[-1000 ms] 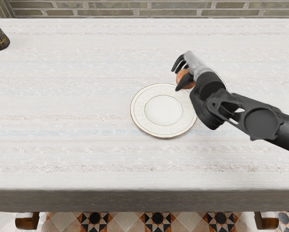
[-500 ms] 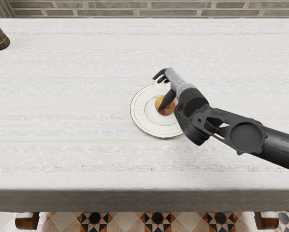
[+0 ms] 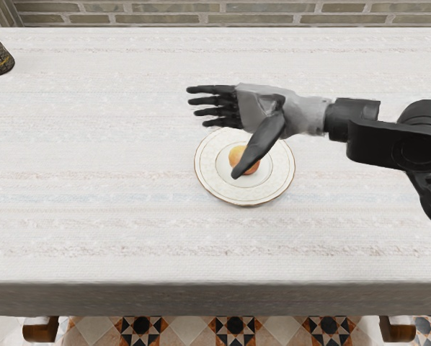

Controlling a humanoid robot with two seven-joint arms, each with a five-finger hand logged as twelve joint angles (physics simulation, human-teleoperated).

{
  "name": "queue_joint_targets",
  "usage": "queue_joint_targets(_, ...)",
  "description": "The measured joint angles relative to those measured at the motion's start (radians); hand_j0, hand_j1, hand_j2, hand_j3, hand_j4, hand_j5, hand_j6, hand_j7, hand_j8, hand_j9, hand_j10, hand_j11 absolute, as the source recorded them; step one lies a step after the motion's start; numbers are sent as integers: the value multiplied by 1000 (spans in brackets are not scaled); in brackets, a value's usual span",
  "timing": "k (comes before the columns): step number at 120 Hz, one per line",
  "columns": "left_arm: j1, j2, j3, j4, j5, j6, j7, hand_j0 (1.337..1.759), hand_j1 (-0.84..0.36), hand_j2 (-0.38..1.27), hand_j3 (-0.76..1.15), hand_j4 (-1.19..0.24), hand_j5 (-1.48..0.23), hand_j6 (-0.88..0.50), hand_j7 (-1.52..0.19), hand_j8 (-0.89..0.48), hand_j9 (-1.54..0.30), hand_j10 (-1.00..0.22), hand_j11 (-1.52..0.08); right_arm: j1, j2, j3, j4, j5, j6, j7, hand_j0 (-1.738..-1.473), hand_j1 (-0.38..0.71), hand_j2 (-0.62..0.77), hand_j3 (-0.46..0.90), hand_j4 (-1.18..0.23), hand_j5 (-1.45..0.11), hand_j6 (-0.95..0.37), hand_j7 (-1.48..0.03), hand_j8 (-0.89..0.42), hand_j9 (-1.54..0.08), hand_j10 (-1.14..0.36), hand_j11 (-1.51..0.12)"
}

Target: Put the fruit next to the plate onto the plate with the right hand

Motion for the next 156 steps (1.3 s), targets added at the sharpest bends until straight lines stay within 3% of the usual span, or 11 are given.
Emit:
queue_joint_targets(20, 0, 0, 0, 0, 0, 0, 0, 1658, 349, 0, 0, 0, 0, 0, 0, 0, 0, 0, 0, -198, -67, 126, -14, 296, 54, 0, -1658, -308, 2, 0, -42, -55, -41, -54, -34, -55, -33, -55)
queue_joint_targets(38, 0, 0, 0, 0, 0, 0, 0, 1658, 349, 0, 0, 0, 0, 0, 0, 0, 0, 0, 0, -319, -117, 241, -48, 399, 64, 0, -1658, -315, -1, 0, -31, -42, -31, -41, -28, -42, -27, -42)
queue_joint_targets(75, -2, 0, -1, 0, 0, 0, 0, 1658, 349, 0, 0, 0, 0, 0, 0, 0, 0, 0, 0, -428, -256, 367, -156, 429, 67, 0, -1658, -321, -3, 0, -23, -32, -23, -32, -22, -32, -22, -32)
queue_joint_targets(99, -2, 0, -2, 0, 0, 0, 0, 1658, 349, 0, 0, 0, 0, 0, 0, 0, 0, 0, 0, -470, -261, 431, -178, 432, 67, 0, -1658, -322, -3, 0, -22, -30, -21, -30, -21, -30, -21, -30)
queue_joint_targets(156, -2, 0, -2, 0, 0, 0, -1, 1658, 349, 0, 0, 0, 0, 0, 0, 0, 0, 0, 0, -478, -259, 442, -180, 433, 67, 0, -1658, -323, -4, 0, -21, -29, -20, -29, -21, -29, -21, -29)
